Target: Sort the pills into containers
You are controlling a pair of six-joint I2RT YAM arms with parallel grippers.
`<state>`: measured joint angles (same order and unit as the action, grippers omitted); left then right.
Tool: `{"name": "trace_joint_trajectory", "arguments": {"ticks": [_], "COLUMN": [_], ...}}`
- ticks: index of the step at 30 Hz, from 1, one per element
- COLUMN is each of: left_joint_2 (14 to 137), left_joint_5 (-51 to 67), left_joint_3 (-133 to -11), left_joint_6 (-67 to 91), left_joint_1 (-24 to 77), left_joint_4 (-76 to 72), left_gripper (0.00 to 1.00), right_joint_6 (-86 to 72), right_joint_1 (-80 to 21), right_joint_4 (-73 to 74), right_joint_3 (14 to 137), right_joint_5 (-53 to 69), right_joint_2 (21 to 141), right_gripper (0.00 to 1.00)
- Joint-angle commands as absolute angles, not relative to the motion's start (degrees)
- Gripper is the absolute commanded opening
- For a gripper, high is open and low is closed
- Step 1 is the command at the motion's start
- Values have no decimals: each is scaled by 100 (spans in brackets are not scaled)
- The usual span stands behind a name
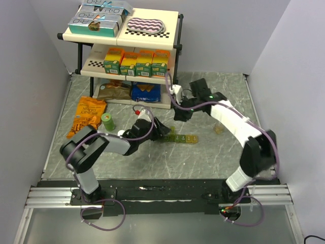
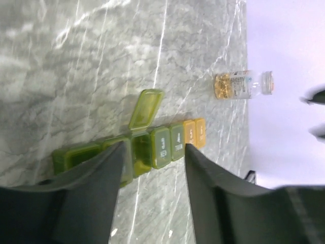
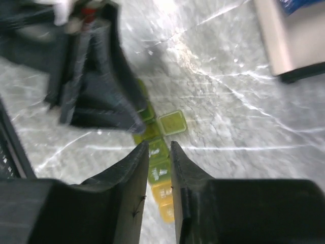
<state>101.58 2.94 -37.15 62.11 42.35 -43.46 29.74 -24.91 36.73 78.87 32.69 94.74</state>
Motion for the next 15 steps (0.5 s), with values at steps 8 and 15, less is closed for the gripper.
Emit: {"name": "trace_joint_trajectory", "arguments": {"ticks": [8,15], "left_joint_2": [7166,3721], "left_joint_5": [-1009,-2742], "left_joint_3": [-3930,-3436], "left_joint_6": [4212,2685], "left_joint_1": [4236,4210], "left_joint_4": [-2365,-749], "left_gripper": [67,99], "right_joint_6": [4042,3840], "right_joint_1": [-2259,-2775], "right_joint_4": [3911,3821], "right_joint_3": [7181,7109], "right_joint_5": [4253,5599], "right_joint_2": [7298,7320], "right_gripper": [57,100]}}
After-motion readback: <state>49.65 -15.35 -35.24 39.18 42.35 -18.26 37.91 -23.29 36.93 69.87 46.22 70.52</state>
